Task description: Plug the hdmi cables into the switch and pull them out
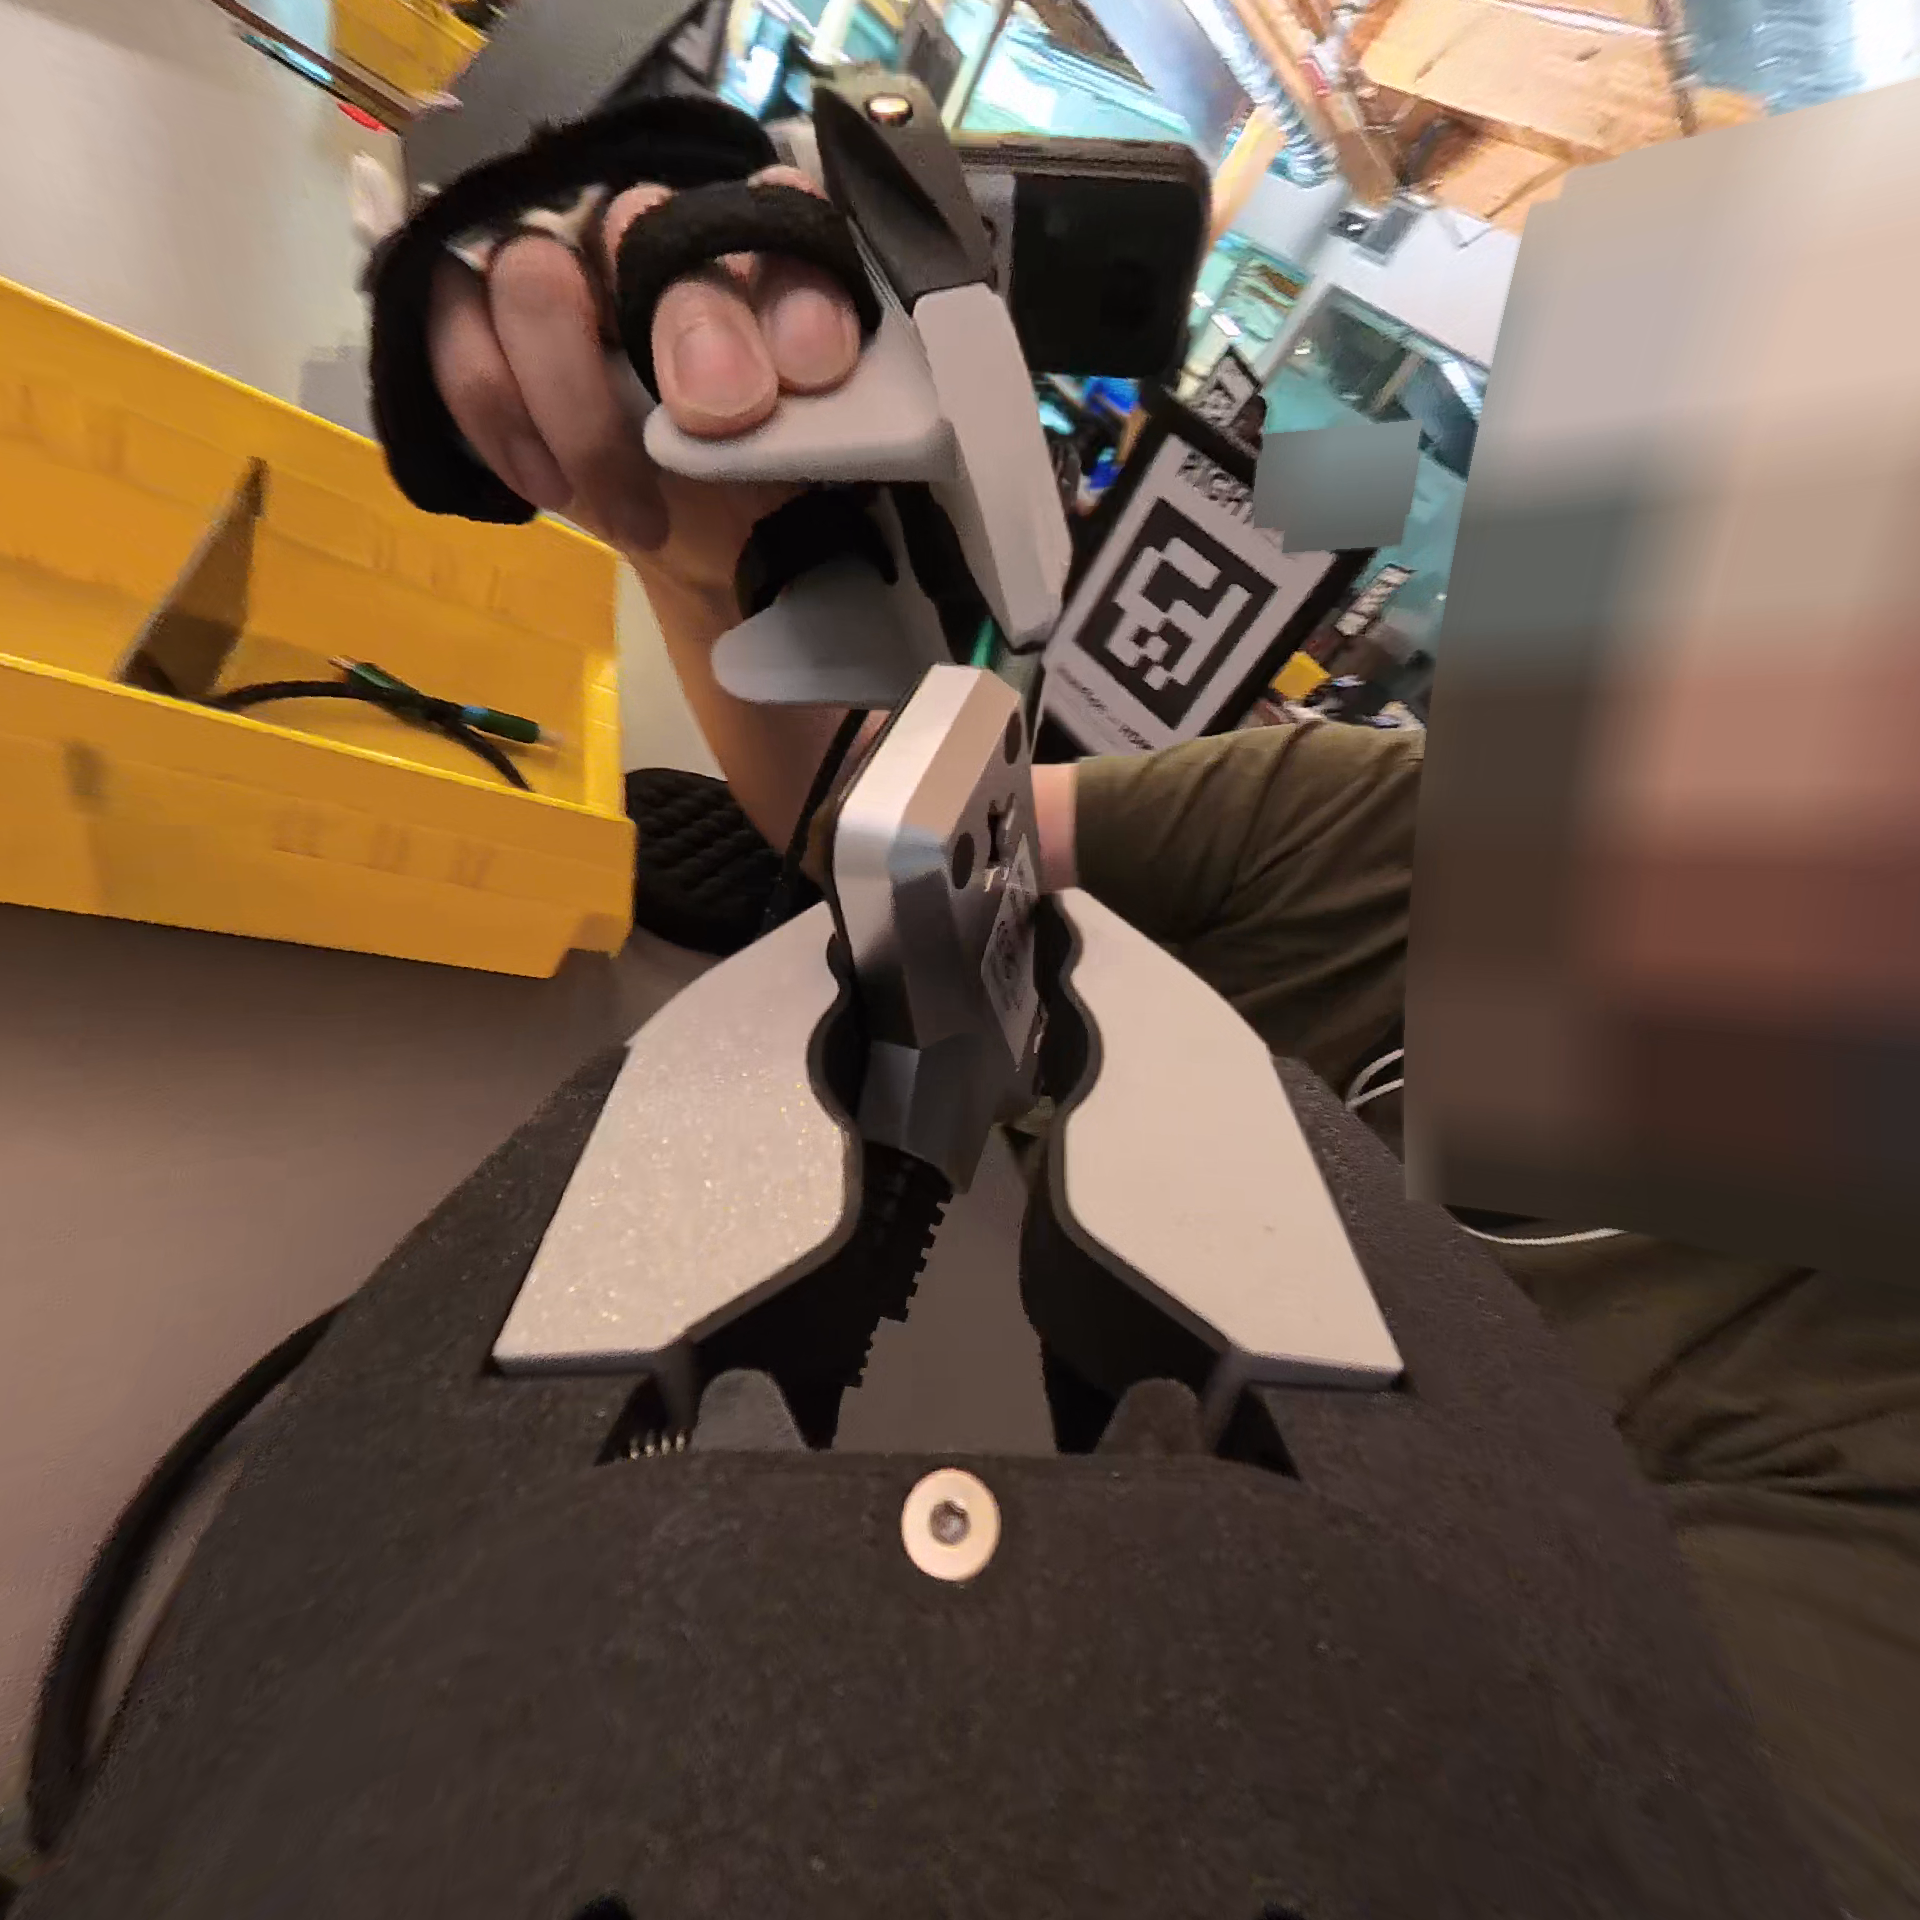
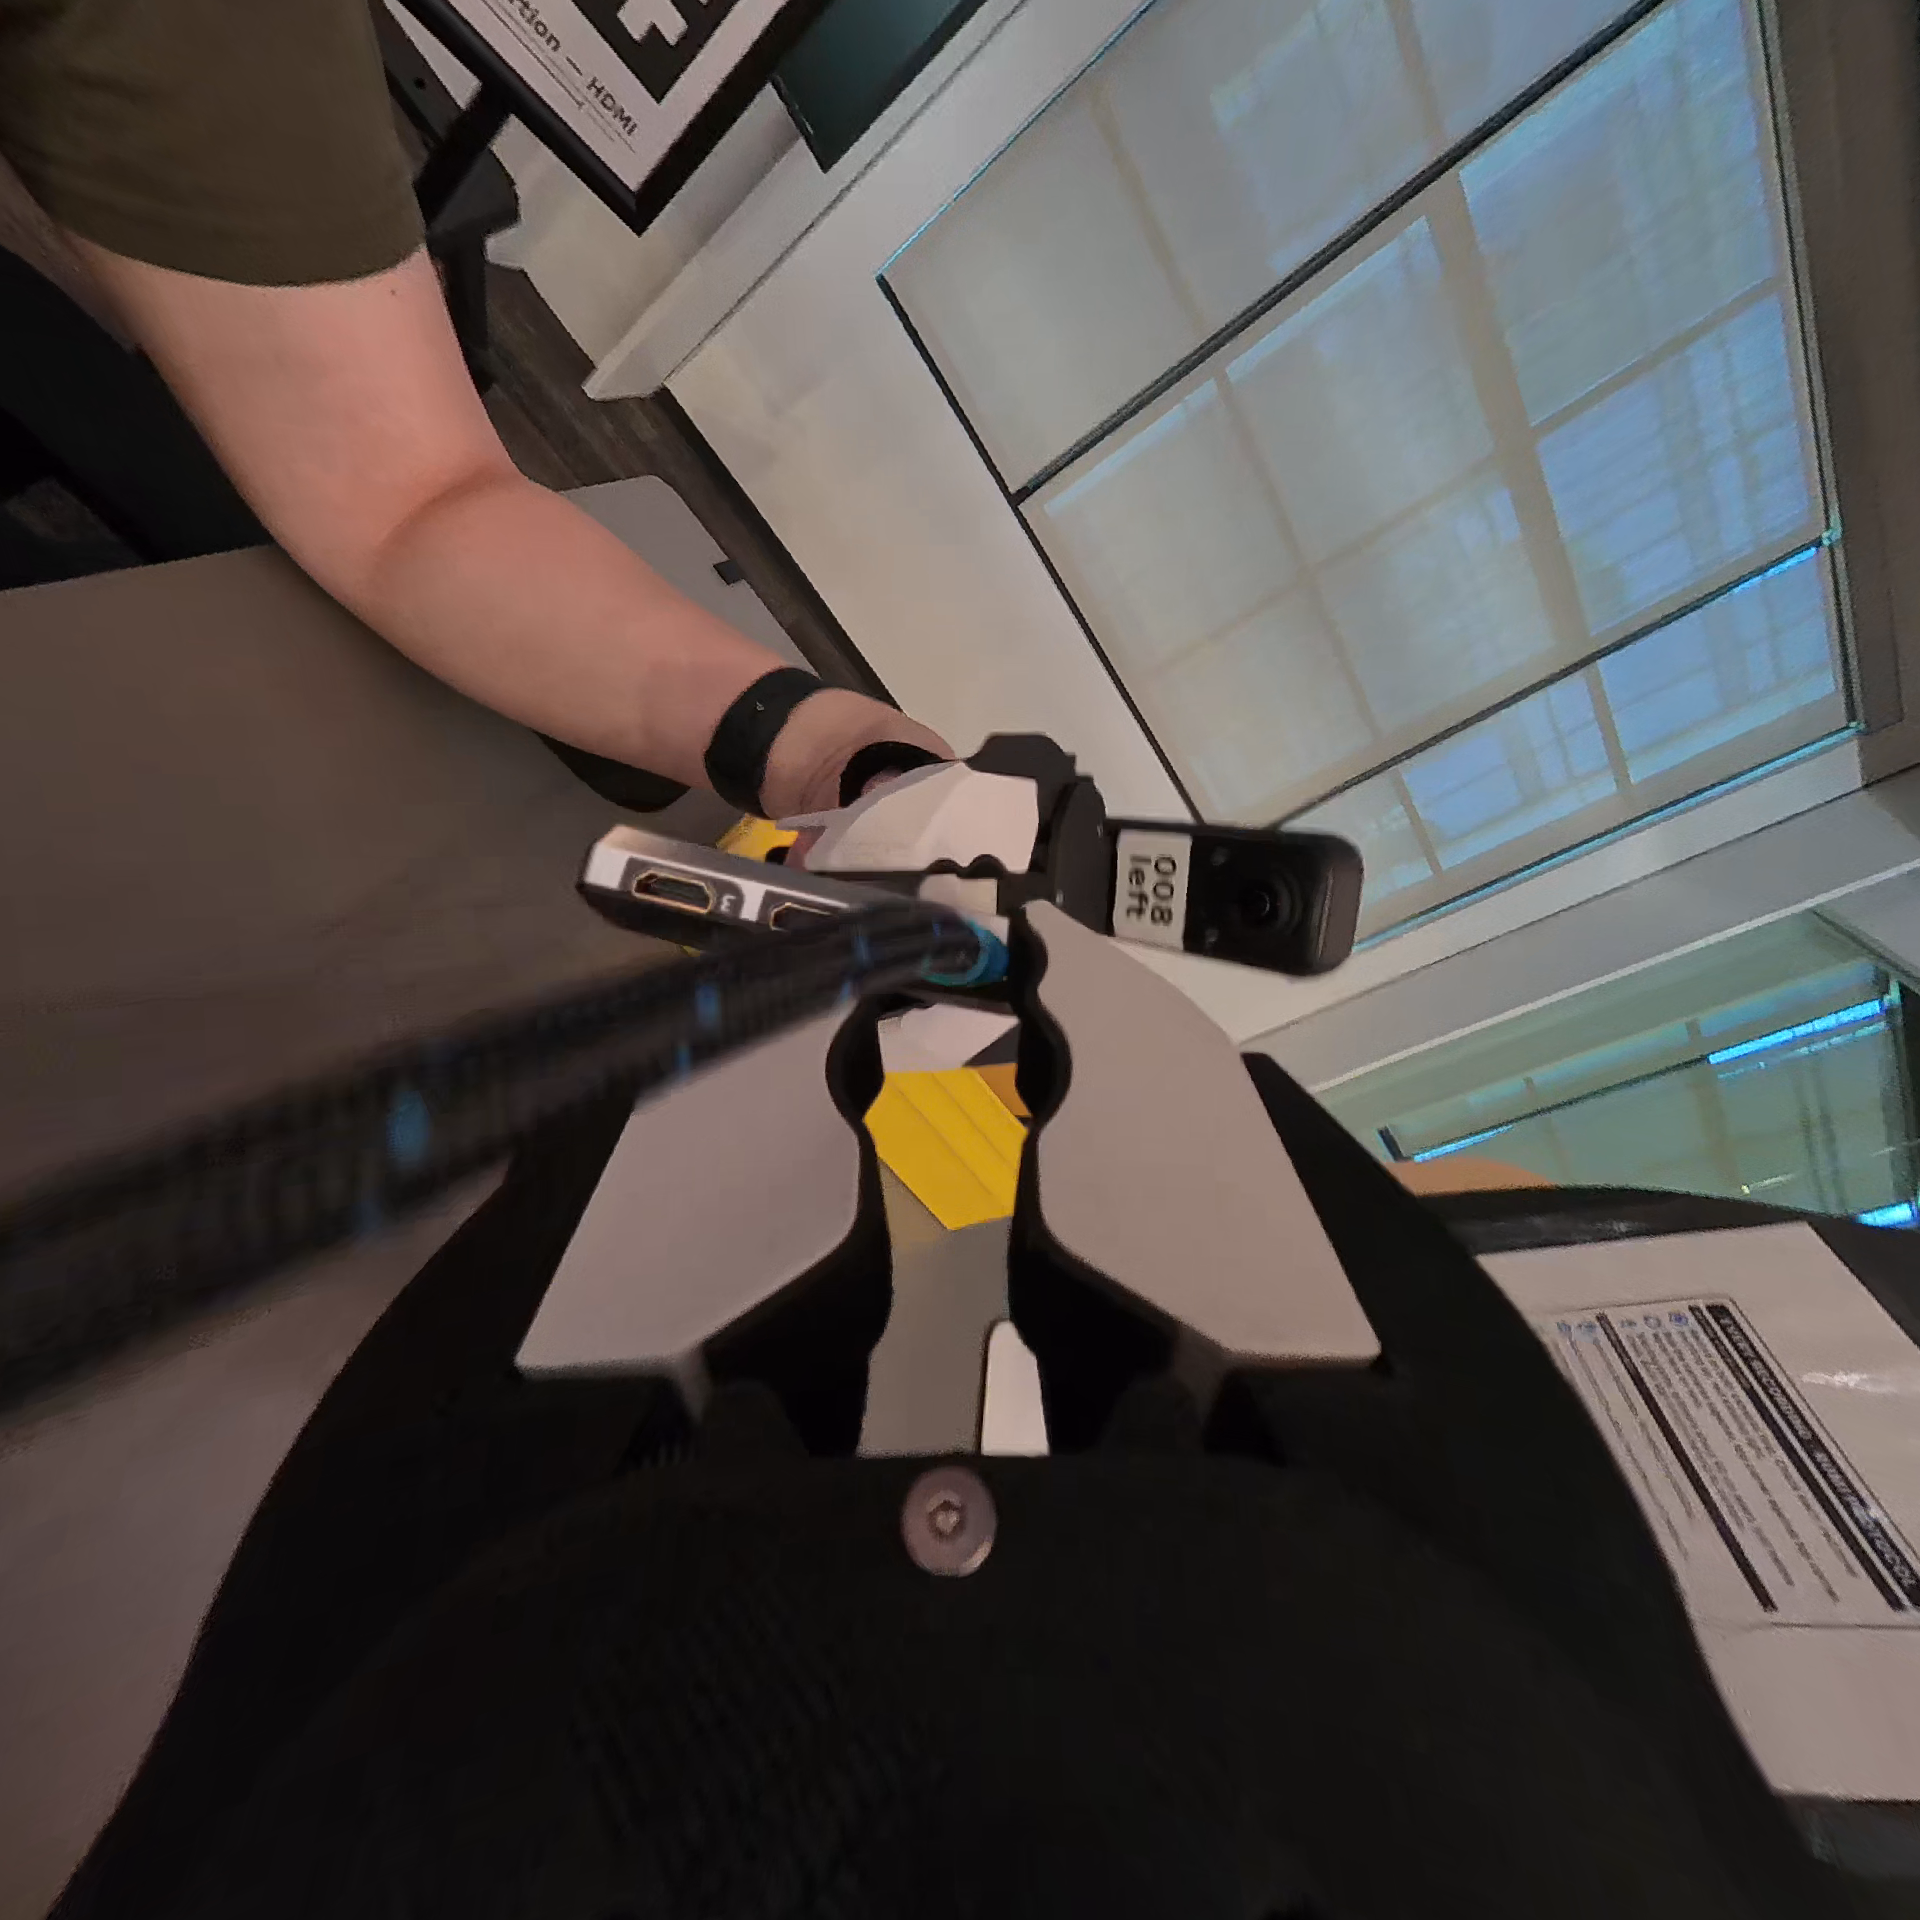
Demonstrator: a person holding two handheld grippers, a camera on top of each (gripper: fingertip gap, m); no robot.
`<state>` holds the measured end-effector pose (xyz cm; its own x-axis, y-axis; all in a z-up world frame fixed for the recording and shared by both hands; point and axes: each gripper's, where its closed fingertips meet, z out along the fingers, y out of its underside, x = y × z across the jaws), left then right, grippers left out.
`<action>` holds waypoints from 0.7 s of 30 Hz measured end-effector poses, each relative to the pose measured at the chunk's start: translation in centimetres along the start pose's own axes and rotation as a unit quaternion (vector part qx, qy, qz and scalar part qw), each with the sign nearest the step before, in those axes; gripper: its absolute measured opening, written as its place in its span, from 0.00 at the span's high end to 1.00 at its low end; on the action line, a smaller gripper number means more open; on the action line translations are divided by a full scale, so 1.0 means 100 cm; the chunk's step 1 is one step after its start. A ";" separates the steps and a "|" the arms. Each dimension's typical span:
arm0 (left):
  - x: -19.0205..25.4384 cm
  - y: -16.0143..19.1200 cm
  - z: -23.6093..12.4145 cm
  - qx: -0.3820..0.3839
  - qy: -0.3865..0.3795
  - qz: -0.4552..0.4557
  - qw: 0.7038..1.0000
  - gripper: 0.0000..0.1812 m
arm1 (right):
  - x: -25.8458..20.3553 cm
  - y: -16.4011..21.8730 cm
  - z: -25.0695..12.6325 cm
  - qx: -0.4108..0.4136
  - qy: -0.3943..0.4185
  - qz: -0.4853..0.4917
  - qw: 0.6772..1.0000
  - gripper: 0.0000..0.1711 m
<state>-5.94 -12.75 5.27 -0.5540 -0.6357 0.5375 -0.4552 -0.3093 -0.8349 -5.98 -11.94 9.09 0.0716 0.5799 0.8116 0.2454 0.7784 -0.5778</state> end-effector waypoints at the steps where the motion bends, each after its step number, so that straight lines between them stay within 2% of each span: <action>1: -0.004 -0.001 -0.001 0.001 -0.018 0.008 1.000 0.83 | 0.002 0.004 -0.001 -0.008 0.006 0.000 1.000 0.87; 7: -0.021 0.002 -0.012 -0.023 -0.095 -0.023 0.995 0.84 | 0.006 0.026 0.006 -0.076 0.035 -0.007 0.996 0.85; 15: -0.020 0.006 -0.014 -0.034 -0.094 -0.030 0.994 0.84 | 0.002 0.033 0.009 -0.120 0.018 0.027 0.992 0.86; 21: -0.016 -0.002 -0.007 0.002 -0.081 -0.005 0.997 0.83 | 0.003 0.025 0.004 -0.096 0.014 0.019 0.995 0.86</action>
<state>-5.46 -11.18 4.61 -0.4291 -0.7388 0.5198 -0.4566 -0.3191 -0.8305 -5.78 -9.73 7.85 0.1105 0.5988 0.7932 0.4221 0.6943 -0.5829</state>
